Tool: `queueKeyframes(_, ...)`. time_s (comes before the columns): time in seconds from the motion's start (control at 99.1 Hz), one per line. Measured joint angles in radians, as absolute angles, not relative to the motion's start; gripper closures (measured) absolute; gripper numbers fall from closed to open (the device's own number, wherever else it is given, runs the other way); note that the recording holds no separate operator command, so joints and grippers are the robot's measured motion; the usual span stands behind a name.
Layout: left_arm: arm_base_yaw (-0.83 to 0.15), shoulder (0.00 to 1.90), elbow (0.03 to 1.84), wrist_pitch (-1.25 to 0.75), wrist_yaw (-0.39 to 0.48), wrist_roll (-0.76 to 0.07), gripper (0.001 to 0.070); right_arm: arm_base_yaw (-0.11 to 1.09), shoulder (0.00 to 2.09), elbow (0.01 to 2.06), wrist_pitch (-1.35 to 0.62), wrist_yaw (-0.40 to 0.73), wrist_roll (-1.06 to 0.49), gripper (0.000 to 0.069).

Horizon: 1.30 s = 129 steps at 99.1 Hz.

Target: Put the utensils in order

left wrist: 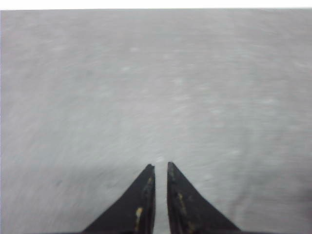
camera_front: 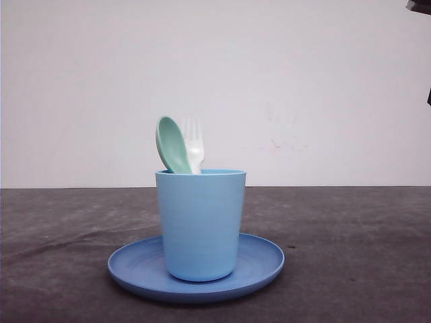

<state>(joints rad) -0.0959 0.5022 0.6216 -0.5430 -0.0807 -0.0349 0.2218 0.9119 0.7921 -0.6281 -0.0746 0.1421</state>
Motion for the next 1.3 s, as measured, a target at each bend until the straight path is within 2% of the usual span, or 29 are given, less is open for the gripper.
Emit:
queueKeyframes(0.161, -0.043, 0.261, 0.379, -0.444, -0.081, -0.033, 0.0692, 0.222, 0.912, 0.792, -0.628, -0.075, 0.142, 0.0681)
queueKeyframes(0.414, -0.038, 0.002, 0.124, -0.351, -0.081, -0.051, 0.0692, 0.222, 0.912, 0.792, -0.628, -0.075, 0.142, 0.0681)
queueKeyframes(0.636, -0.039, 0.004, 0.033, -0.184, -0.065, -0.089, 0.0692, 0.222, 0.912, 0.792, -0.628, -0.075, 0.142, 0.0681)
queueKeyframes(1.302, -0.04, 0.004, 0.032, -0.183, -0.054, -0.094, 0.0692, 0.222, 0.912, 0.792, -0.627, -0.075, 0.142, 0.0681)
